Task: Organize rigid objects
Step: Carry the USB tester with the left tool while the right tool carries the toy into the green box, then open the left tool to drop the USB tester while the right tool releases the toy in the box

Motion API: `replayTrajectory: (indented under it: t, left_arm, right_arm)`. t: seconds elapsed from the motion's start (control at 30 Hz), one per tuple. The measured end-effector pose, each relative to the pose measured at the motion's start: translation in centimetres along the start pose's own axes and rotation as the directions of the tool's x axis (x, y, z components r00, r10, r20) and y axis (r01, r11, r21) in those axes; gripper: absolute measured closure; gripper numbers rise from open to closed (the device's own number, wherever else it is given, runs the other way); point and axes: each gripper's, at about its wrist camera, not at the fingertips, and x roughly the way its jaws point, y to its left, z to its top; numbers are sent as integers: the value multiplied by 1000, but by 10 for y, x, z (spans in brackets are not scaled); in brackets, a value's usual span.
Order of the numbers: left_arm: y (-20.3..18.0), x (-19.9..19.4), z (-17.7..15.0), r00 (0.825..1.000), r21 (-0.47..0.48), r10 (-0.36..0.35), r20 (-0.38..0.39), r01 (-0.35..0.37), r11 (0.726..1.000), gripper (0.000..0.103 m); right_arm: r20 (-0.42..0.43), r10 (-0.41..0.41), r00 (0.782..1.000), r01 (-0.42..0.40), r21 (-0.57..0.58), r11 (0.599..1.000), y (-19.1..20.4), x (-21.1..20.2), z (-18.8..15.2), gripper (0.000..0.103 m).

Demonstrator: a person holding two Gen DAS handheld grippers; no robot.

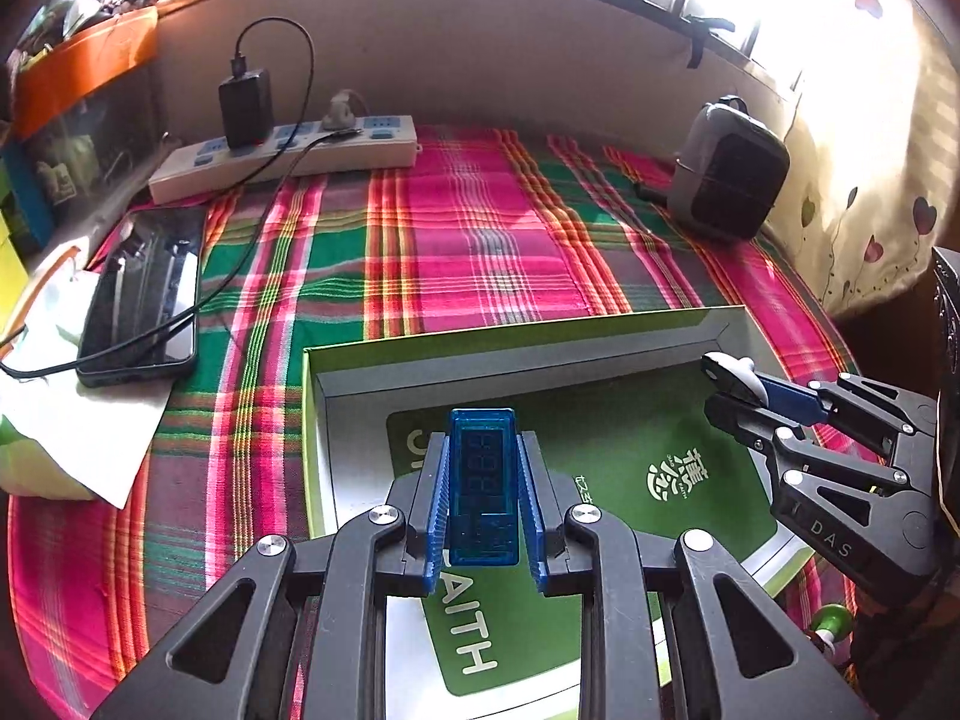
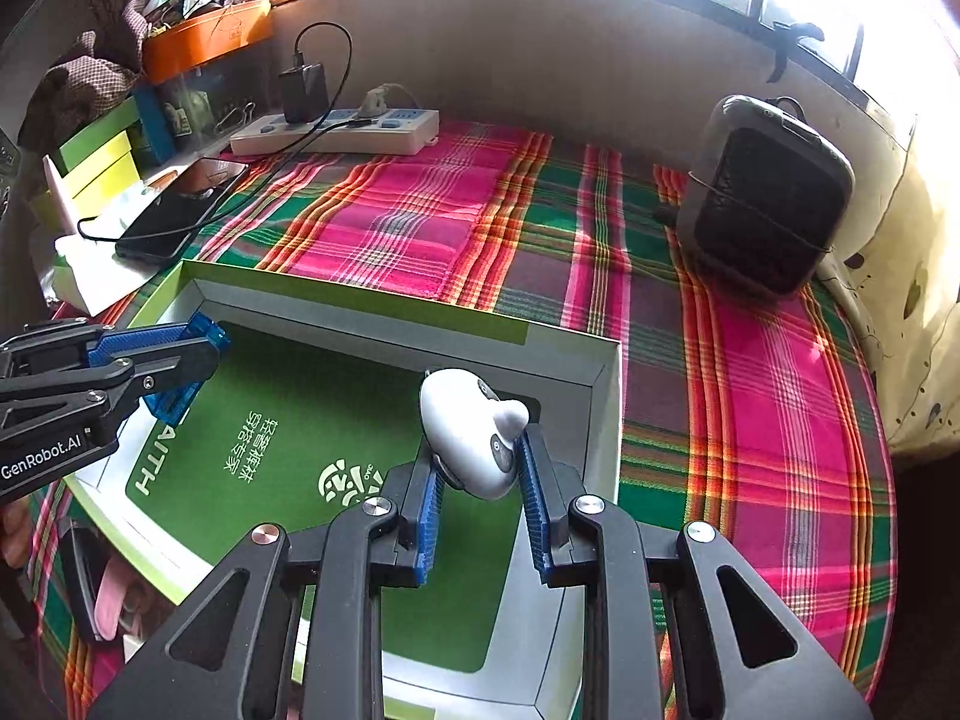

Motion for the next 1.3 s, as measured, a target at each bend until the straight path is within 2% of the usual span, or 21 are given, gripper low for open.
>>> replayTrajectory:
  t: [0.3, 0.63, 1.0, 1.17, 1.23, 1.3]
  left_arm:
    - [-4, 10, 0, 1000, 4, 4, -23, -4, 1000, 82]
    - [-5, 11, 0, 1000, 11, 20, -21, -20, 1000, 82]
    - [-6, 11, 1, 1000, 11, 16, -19, -16, 1000, 81]
    - [-3, 8, 0, 1000, -1, 7, -20, -7, 1000, 70]
    - [-3, 7, 0, 1000, -2, 10, -17, -10, 1000, 69]
    - [-3, 5, 0, 1000, -4, 8, -13, -8, 1000, 68]
  right_arm:
    - [-7, 10, 1000, -10, 1, 1000, 1, 11, 4, 78]
    - [-50, 2, 999, -2, -12, 1000, 1, 20, 8, 78]
    - [-53, -5, 999, 4, -20, 1000, 2, 21, 9, 77]
    - [-58, 26, 998, -27, -18, 999, 2, 21, 8, 70]
    - [-57, 33, 998, -34, -16, 999, 2, 21, 8, 68]
    - [-56, 37, 998, -38, -12, 999, 2, 20, 7, 61]
